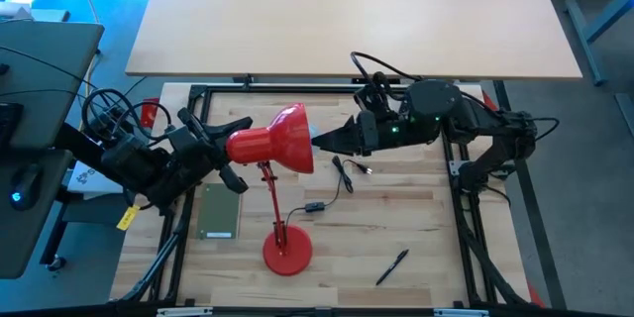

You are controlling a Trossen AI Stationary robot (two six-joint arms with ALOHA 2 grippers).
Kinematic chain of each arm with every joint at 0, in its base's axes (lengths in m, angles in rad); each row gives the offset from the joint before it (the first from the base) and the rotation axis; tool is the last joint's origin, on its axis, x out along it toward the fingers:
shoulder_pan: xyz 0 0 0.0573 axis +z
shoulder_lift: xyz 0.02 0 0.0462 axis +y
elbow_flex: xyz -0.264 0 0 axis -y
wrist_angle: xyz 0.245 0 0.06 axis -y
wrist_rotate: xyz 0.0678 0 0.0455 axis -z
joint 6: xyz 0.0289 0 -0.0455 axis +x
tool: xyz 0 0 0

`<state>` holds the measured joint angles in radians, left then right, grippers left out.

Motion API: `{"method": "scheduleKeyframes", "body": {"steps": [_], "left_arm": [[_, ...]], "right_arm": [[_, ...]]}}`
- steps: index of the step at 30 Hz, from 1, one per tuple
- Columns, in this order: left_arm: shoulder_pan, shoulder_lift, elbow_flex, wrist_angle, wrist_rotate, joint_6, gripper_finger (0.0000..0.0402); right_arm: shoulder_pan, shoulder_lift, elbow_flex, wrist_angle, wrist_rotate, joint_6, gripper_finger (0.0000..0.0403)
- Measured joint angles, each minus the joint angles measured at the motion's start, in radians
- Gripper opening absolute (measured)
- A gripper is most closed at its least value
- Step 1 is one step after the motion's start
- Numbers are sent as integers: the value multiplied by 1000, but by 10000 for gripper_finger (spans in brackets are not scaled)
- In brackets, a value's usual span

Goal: Screw lightbulb
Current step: Insert the white lightbulb into the red lamp

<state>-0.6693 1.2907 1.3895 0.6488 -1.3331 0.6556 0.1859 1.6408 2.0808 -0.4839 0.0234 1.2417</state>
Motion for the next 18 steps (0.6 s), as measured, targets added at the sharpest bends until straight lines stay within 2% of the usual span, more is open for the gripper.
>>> {"method": "scheduleKeyframes", "body": {"steps": [11,16,18], "left_arm": [[8,0,0,-2,1,1,0],[5,-1,0,-7,-6,3,0],[5,-1,0,-16,-7,2,0]], "right_arm": [[-28,13,-1,45,-29,-27,280],[-43,51,0,92,-112,3,280],[-45,59,0,109,-115,14,280]]}}
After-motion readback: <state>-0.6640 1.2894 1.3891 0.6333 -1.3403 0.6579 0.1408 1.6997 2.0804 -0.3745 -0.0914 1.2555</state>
